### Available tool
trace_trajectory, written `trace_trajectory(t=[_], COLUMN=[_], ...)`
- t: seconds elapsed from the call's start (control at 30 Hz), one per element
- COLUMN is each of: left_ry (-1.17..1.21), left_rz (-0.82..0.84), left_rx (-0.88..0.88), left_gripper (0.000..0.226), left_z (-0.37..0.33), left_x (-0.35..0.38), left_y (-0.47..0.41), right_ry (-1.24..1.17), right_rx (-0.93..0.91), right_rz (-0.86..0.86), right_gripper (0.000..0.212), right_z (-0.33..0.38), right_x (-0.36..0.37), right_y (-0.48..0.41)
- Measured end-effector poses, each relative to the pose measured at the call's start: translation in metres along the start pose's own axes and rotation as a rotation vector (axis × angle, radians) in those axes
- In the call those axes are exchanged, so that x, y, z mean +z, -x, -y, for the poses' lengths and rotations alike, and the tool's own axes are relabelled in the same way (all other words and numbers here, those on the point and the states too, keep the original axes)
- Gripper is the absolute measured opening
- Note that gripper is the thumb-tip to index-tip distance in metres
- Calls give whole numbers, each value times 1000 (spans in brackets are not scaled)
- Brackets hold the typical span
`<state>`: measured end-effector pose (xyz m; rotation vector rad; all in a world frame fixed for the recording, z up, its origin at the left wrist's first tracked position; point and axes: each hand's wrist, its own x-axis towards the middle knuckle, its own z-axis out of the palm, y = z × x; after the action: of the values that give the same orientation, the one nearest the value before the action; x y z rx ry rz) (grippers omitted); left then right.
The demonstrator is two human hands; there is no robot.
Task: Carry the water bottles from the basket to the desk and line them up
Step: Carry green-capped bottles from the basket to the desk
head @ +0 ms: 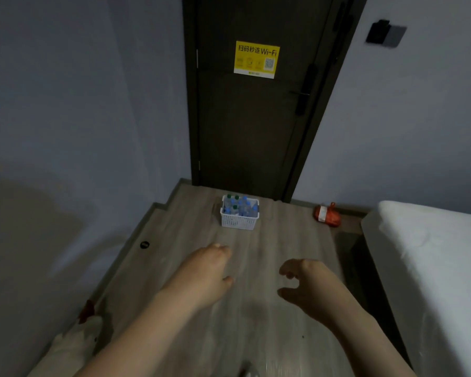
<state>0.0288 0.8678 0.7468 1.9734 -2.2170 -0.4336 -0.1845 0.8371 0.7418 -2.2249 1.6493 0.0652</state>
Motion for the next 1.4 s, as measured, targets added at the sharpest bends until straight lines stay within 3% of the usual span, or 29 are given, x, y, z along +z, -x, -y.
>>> trace_trajectory(t=[0.33,0.63,1.1,1.4], left_ry=[46,104,172,216], left_rz=[6,1,28,18], left_rx=[-113,-141,-190,-270], left_gripper=[29,32,35,35], left_z=[-7,25,138,185], left_x=[-6,-7,-42,-48], left_y=[-182,-306,-499,-570], right_ry=[6,19,49,64], right_rx=[-92,-137,-94,-153], right_rz=[47,124,206,229], right_gripper=[40,41,43,43], right_z=[-71,-95,-60,-47], right_x=[-66,-93,-123,-134], right_y=[-175,-305,-537,-644])
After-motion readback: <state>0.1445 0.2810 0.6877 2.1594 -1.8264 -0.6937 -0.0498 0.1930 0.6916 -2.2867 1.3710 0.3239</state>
